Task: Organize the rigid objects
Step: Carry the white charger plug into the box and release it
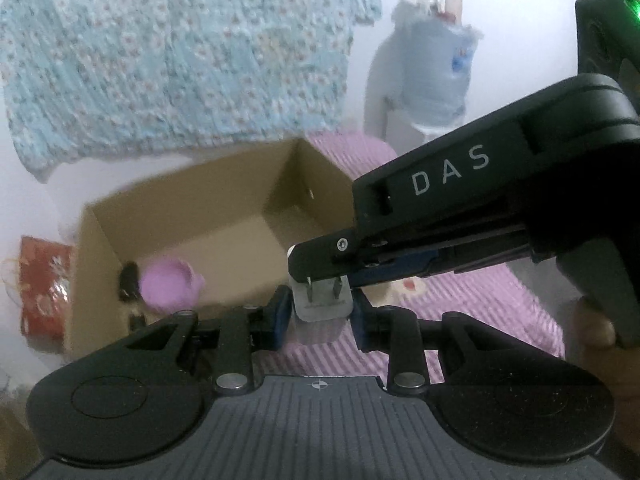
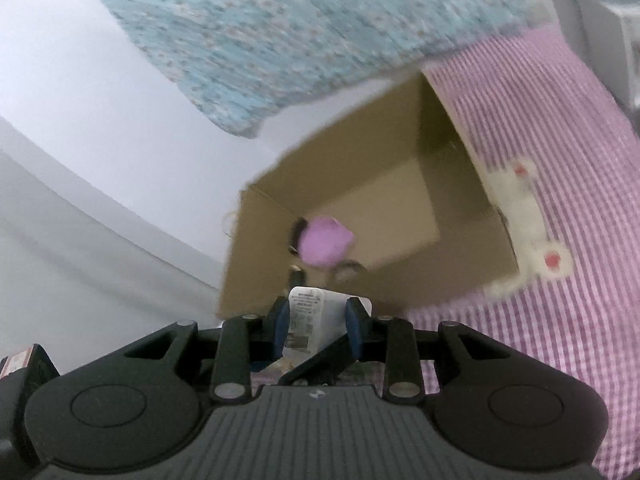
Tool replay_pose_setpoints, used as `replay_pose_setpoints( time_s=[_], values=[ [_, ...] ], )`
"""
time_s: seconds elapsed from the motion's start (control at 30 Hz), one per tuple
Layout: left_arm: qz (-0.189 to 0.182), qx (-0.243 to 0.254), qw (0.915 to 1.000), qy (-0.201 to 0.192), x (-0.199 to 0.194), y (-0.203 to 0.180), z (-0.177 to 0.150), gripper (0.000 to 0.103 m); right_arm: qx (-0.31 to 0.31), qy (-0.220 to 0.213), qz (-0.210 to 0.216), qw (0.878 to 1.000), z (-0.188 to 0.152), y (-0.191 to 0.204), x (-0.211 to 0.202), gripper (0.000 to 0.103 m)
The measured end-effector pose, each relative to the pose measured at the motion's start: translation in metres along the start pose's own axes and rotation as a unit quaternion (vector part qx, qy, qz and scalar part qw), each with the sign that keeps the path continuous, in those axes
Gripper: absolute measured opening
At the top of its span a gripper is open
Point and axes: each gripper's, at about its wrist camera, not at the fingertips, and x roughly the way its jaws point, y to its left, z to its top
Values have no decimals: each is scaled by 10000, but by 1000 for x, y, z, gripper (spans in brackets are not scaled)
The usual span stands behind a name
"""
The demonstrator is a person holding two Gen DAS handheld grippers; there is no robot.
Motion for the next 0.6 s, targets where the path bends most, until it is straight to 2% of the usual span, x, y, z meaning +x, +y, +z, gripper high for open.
replay_pose_setpoints(
  time_s=[0.1,0.3,0.43,0.6],
  values=[
    [16,-170,9999,-27,2,13,19,30,-226,-50,81,9997,21,18,1,34],
    [121,-453,9987,222,27,57,61,30,-486,95,205,9986,70,48,30,34],
    [194,-702,9952,653,60,90,80,30,-514,398,212,9977,108,55,68,34],
    [236,-1304,9818,1360,112,133,91,29,-304,952,154,9949,143,41,125,34]
  ],
)
